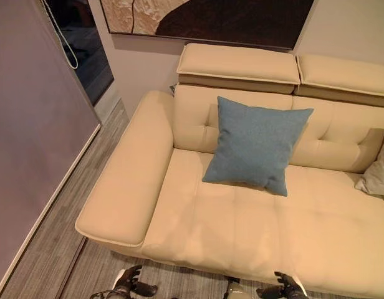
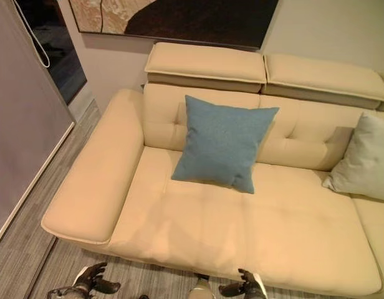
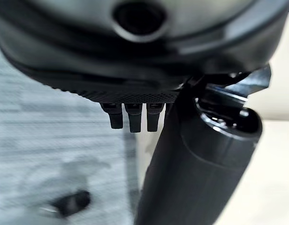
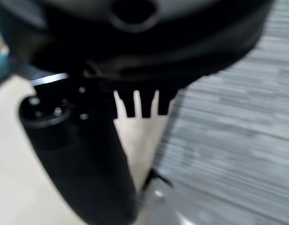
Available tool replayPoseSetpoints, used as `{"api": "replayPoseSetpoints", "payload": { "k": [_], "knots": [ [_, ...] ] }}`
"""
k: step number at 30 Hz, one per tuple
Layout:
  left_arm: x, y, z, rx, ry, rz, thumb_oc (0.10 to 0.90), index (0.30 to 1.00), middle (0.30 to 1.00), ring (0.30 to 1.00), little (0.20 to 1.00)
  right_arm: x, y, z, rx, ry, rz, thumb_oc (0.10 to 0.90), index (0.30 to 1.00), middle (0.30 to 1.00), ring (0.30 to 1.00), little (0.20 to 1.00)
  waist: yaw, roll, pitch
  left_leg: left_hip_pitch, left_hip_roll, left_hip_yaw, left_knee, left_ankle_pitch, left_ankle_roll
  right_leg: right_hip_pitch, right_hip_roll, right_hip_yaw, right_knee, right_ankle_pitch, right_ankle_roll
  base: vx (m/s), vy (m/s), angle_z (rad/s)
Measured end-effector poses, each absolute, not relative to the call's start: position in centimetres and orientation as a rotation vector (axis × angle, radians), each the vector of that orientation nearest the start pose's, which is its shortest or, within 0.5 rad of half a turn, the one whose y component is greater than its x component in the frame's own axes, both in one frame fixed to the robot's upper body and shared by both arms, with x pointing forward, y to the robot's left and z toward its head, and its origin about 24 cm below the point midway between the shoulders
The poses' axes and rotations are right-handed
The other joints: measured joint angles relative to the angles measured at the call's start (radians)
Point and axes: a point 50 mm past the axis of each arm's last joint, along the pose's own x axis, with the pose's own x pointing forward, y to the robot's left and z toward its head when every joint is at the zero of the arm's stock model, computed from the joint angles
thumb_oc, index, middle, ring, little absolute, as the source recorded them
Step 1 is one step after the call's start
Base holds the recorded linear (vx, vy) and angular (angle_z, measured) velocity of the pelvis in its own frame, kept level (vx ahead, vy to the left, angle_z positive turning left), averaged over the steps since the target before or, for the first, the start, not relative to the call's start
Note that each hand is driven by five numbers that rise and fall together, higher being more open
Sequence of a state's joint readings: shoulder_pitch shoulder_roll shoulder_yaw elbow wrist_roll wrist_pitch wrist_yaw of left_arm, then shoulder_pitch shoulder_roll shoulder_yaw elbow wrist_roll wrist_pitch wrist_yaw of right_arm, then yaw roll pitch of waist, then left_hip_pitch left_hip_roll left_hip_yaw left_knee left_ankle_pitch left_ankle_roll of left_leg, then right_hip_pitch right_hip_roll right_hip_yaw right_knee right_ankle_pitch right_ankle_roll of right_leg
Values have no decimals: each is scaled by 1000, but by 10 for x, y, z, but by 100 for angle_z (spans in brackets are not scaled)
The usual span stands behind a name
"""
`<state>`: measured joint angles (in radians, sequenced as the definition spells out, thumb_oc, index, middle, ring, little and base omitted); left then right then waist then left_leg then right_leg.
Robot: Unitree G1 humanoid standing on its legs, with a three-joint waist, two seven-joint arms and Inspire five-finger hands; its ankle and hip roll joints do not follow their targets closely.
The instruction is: Pick up all the scattered cushions and arrange them neatly on the sofa.
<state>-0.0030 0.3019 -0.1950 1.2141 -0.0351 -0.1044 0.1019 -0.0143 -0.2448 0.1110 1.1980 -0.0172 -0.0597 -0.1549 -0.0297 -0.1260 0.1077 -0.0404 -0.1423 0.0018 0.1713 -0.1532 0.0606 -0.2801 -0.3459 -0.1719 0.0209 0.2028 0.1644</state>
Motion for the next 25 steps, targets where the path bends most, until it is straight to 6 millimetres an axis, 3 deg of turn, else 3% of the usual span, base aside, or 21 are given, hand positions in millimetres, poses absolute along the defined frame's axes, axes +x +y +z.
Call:
{"api": "replayPoseSetpoints", "payload": {
  "k": [1, 2, 3, 4, 5, 6, 7, 8, 10, 11, 13, 14, 15, 16, 18, 21, 25],
  "knots": [
    [94, 264, -150, 426, 1127, 128, 800, 900, 900, 900, 900, 102, -237, -156, -372, 1130, -159, 800, 900, 900, 900, 900, 15, 8, -3, -10, 30, 7, 3, -1, 1, -22, 46, 14, 95, -46, 9, -378, 154, -37],
    [87, 271, -150, 445, 1149, 152, 800, 900, 900, 900, 900, 98, -240, -158, -385, 1165, -165, 800, 900, 900, 900, 900, 20, 5, -7, -66, 12, 2, 76, -19, 41, -17, 111, 51, 89, 39, -43, -389, 124, -95],
    [77, 254, -159, 381, 1206, 147, 800, 900, 900, 900, 900, 122, -256, -147, -423, 1106, -189, 800, 900, 900, 900, 900, 27, 92, 8, -122, 13, -31, 15, 80, 113, -24, 170, 103, 125, 18, 51, -350, 31, -63],
    [80, 246, -161, 346, 1209, 164, 800, 900, 900, 900, 900, 112, -260, -149, -430, 1142, -194, 800, 900, 900, 900, 900, 27, 122, 0, -84, 31, -68, -33, 131, 105, 16, 187, 80, 353, -169, 11, -270, -19, -42],
    [80, 249, -160, 349, 1201, 166, 800, 900, 900, 900, 900, 97, -258, -155, -424, 1207, -193, 800, 900, 900, 900, 900, 48, 119, -8, -48, 43, -73, -74, 148, 87, 72, 199, 80, 485, -269, 29, -198, -58, 14],
    [81, 254, -157, 363, 1185, 170, 800, 900, 900, 900, 900, 87, -252, -159, -409, 1242, -183, 800, 900, 900, 900, 900, 67, 101, -30, -39, 46, -58, -110, 163, 69, 102, 198, 82, 546, -314, 17, -92, -63, -32],
    [79, 261, -155, 384, 1173, 180, 800, 900, 900, 900, 900, 87, -245, -160, -394, 1233, -173, 800, 900, 900, 900, 900, 92, 64, -56, -40, 38, -36, -147, 182, 50, 170, 177, 27, 464, -347, 17, -106, -117, -83],
    [76, 267, -154, 397, 1190, 189, 800, 900, 900, 900, 900, 99, -238, -159, -382, 1187, -161, 800, 900, 900, 900, 900, 97, 31, -72, -49, 21, -9, -194, 206, 22, 255, 166, -16, 232, -372, 26, -76, -95, -79],
    [80, 263, -154, 388, 1182, 186, 800, 900, 900, 900, 900, 110, -236, -156, -385, 1147, -148, 800, 900, 900, 900, 900, 82, 30, -74, -51, 20, 3, -227, 234, -18, 300, 191, 4, 69, -373, 18, -29, -61, -42],
    [79, 260, -155, 382, 1183, 181, 800, 900, 900, 900, 900, 115, -235, -155, -391, 1135, -142, 800, 900, 900, 900, 900, 78, 47, -80, -61, 25, 3, -234, 236, -22, 312, 206, 13, 28, -345, -26, -20, -53, -4],
    [88, 253, -155, 379, 1149, 154, 800, 900, 900, 900, 900, 109, -237, -156, -397, 1155, -144, 800, 900, 900, 900, 900, 69, 73, -100, -77, 45, -1, -257, 247, -42, 312, 240, 12, -18, -316, -56, -20, -61, 20],
    [100, 250, -153, 386, 1118, 134, 800, 900, 900, 900, 900, 98, -236, -159, -390, 1182, -143, 800, 900, 900, 900, 900, 63, 54, -99, -97, 45, 14, -254, 220, -91, 303, 229, 8, -62, -289, -93, -5, -63, 2],
    [98, 244, -155, 376, 1133, 126, 800, 900, 900, 900, 900, 90, -239, -160, -396, 1208, -150, 800, 900, 900, 900, 900, 66, 54, -98, -100, 67, 15, -125, 180, -34, 311, 219, -3, -76, -251, -98, -2, -55, -2],
    [95, 240, -157, 370, 1142, 117, 800, 900, 900, 900, 900, 83, -244, -161, -404, 1226, -158, 800, 900, 900, 900, 900, 60, 76, -106, -76, 88, 3, -155, 175, -32, 322, 242, -11, -76, -245, -82, 8, -27, -9],
    [99, 237, -156, 383, 1126, 92, 800, 900, 900, 900, 900, 75, -248, -161, -410, 1248, -167, 800, 900, 900, 900, 900, 40, 80, -107, -30, 90, -6, -220, 218, -35, 328, 238, -12, -77, -241, -78, 5, -27, 9],
    [104, 235, -156, 387, 1116, 79, 800, 900, 900, 900, 900, 69, -250, -162, -410, 1260, -171, 800, 900, 900, 900, 900, 35, 68, -103, -9, 93, -9, -254, 234, -37, 340, 242, -13, -91, -235, -80, 0, 0, 0],
    [99, 236, -157, 392, 1137, 80, 800, 900, 900, 900, 900, 70, -250, -161, -404, 1257, -181, 800, 900, 900, 900, 900, 28, 72, -99, 19, 93, -7, -260, 235, -38, 361, 241, -13, -96, -234, -80, -3, -8, 0]
  ]
}}
